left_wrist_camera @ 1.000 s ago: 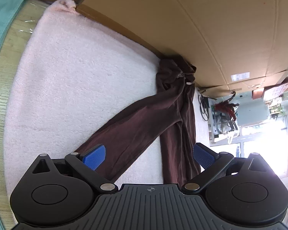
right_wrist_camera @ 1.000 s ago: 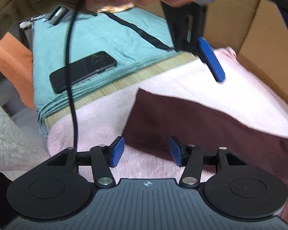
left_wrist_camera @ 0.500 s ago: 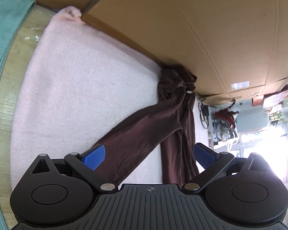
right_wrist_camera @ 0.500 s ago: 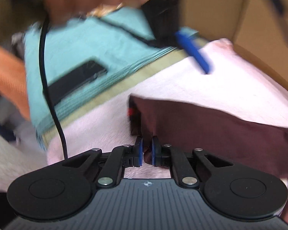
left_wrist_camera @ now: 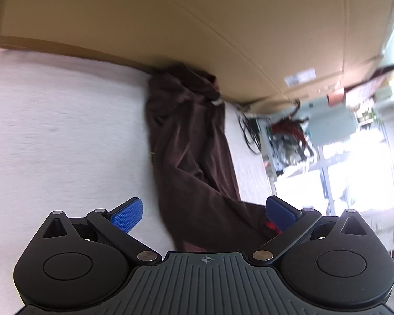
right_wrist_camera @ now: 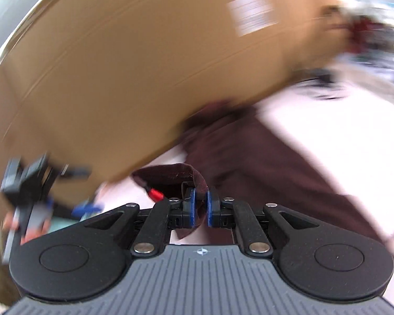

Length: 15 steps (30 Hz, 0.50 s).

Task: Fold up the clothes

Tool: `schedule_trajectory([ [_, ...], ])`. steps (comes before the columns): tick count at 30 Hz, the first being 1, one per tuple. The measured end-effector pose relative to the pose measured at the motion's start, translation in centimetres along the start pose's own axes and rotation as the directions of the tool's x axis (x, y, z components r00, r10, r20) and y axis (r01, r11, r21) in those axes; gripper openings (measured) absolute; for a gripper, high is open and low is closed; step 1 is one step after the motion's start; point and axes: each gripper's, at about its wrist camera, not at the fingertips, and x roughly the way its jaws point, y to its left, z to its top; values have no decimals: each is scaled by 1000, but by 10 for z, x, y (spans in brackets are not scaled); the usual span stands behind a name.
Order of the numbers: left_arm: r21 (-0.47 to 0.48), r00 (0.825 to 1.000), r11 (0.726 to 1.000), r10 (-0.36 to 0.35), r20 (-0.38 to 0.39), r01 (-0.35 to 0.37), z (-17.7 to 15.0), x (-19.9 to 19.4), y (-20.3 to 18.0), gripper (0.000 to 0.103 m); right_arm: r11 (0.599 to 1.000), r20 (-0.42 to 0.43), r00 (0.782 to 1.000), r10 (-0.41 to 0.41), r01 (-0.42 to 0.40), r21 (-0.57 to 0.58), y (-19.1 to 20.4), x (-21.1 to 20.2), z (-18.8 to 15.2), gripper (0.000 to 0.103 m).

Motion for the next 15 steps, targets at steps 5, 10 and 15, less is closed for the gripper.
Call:
schedule_trajectory([
  [5,38,998,999,21,-55,-19,3,58,-31,103,991,51,991,-120,117,59,-52,-22,7,10],
  [10,32,997,997,65,-41,-64,12,99,-49,103,987,68,988,-139,132,88,-86,-28,13,10],
  [15,-15,991,991,137,2,-137,38,134,-53,103,989,73,991,-116,109,100,-115,-34,24,10],
])
